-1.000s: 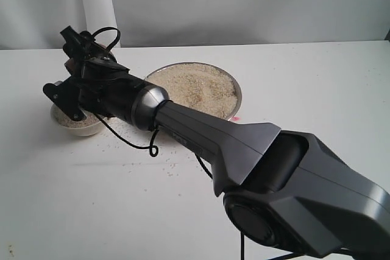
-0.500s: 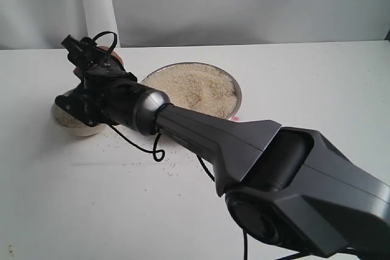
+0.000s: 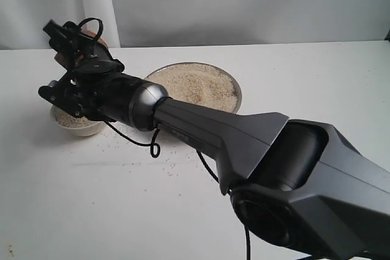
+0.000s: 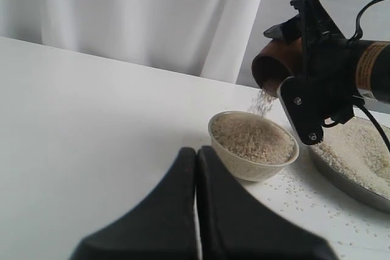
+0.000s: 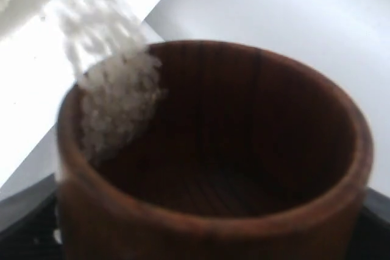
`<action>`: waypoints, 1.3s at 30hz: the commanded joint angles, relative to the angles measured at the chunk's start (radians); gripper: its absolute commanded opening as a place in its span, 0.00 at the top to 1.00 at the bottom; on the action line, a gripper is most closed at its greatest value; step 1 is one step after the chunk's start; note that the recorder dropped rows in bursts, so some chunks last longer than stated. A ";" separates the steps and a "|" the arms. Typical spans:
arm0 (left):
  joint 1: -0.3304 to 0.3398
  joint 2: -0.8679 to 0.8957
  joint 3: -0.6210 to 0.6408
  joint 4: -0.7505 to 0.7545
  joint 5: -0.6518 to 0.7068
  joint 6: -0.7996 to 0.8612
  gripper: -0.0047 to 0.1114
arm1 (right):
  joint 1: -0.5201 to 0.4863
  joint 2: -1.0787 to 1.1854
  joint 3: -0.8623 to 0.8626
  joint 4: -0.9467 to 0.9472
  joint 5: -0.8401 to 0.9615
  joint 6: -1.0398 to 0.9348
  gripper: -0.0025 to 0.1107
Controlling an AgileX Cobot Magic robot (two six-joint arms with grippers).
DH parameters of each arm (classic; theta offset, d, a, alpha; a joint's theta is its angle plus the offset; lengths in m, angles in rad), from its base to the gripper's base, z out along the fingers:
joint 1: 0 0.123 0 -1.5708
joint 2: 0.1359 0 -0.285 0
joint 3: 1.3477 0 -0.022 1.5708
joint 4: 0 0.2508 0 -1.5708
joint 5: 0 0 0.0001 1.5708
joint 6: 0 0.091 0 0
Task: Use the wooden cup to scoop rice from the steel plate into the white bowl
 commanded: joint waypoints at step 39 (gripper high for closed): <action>-0.005 0.000 0.002 -0.005 -0.003 -0.002 0.96 | -0.114 -0.350 0.122 0.837 0.140 0.123 0.98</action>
